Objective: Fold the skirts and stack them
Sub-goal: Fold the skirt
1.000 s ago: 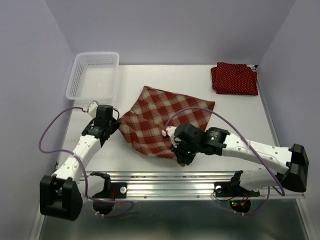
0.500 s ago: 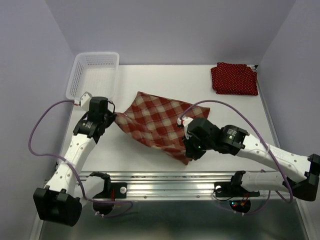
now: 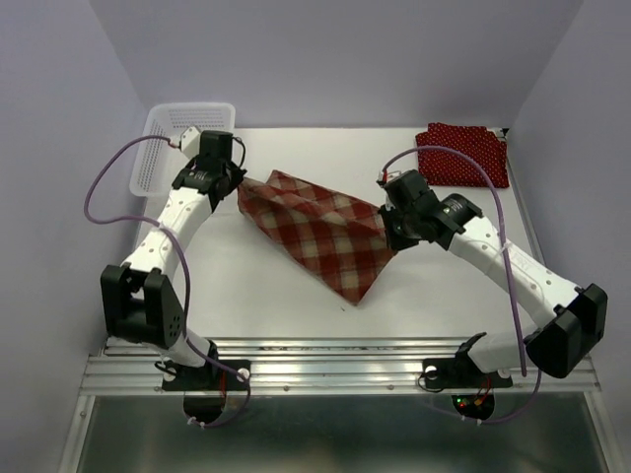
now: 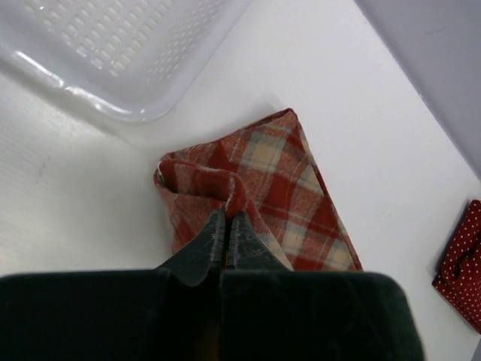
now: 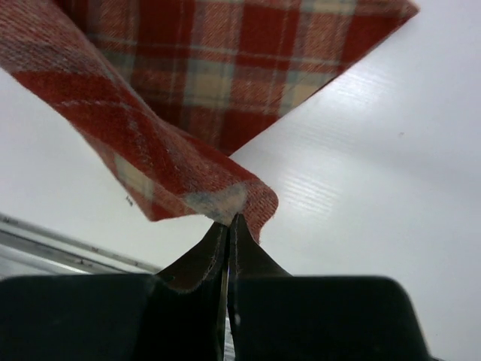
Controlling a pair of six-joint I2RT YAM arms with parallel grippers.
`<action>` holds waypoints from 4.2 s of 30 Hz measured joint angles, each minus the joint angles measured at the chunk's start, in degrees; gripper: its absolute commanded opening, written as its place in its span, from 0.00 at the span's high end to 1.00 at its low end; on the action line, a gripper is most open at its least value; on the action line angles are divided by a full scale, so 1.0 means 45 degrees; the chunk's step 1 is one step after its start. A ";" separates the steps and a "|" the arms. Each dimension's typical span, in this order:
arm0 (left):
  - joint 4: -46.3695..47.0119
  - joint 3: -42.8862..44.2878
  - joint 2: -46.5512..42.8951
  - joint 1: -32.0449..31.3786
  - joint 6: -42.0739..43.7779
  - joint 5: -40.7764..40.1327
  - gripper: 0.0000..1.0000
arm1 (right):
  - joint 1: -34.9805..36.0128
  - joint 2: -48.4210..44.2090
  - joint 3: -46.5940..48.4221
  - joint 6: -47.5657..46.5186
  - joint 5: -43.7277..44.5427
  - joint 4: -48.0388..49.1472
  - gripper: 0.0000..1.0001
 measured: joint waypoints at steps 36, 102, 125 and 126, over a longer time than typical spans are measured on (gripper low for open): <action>-0.1695 1.2415 1.2118 -0.0758 0.1977 -0.0447 0.40 | -0.4328 0.7174 0.3113 -0.0831 -0.0510 0.2011 0.27; 0.0350 -0.2642 -0.0593 -0.4386 0.0758 0.1224 0.01 | -0.6047 0.7732 0.2045 -0.3308 -0.3526 0.5401 0.00; 0.3322 -0.1205 0.4279 -0.0850 0.6207 0.4303 0.15 | -0.6076 0.3390 -0.0126 -0.1821 -0.3487 0.5391 0.00; 0.3327 -0.1205 0.4546 -0.0801 0.6275 0.4376 0.17 | -0.6076 0.3390 -0.0146 -0.1821 -0.3487 0.5401 0.00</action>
